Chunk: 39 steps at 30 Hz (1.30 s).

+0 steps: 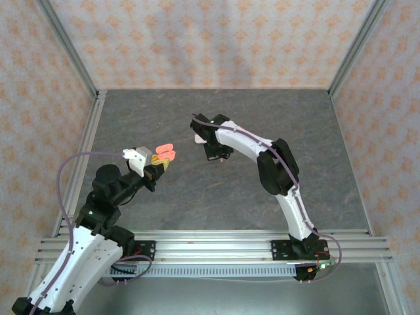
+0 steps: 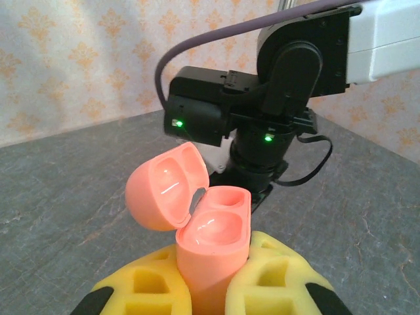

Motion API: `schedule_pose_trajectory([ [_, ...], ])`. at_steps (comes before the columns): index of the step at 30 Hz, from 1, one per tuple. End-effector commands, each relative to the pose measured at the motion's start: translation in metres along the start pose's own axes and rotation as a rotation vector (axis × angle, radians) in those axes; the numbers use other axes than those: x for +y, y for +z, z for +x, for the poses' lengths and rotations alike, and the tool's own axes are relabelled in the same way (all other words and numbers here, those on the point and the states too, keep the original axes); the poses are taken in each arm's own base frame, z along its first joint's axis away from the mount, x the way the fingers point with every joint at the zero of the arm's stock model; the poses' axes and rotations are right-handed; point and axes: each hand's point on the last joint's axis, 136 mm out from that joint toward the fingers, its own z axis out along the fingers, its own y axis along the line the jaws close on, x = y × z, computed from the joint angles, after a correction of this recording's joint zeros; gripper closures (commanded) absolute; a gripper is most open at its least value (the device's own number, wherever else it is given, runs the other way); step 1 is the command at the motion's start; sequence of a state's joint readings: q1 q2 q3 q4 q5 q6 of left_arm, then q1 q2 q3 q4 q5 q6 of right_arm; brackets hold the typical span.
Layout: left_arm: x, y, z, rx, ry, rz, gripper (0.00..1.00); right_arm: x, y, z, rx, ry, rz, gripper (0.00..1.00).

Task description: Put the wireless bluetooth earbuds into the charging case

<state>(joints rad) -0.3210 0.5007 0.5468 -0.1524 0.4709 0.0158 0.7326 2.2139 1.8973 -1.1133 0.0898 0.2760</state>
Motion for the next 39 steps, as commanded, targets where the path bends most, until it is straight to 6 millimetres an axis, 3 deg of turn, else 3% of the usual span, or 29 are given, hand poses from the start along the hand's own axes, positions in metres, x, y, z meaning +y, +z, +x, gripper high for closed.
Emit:
schedule_pose_trajectory([
  [1, -0.005, -0.002, -0.019, -0.051, 0.0, 0.023, 1.0, -0.048, -0.006, 0.013, 0.026, -0.079, 0.225, 0.95],
  [8, -0.007, -0.004, -0.024, -0.054, -0.005, 0.028, 1.0, -0.058, 0.012, 0.018, 0.107, -0.186, 0.412, 0.95],
  [23, -0.006, -0.012, -0.027, -0.057, 0.005, 0.008, 1.0, -0.011, 0.036, 0.023, 0.15, -0.236, 0.344, 0.89],
  [33, -0.006, -0.01, -0.028, -0.052, -0.004, 0.014, 1.0, 0.025, 0.027, 0.024, 0.129, -0.199, 0.187, 0.74],
  [39, -0.007, -0.007, -0.025, -0.041, -0.01, 0.02, 1.0, 0.038, 0.003, 0.014, 0.065, -0.147, 0.062, 0.73],
])
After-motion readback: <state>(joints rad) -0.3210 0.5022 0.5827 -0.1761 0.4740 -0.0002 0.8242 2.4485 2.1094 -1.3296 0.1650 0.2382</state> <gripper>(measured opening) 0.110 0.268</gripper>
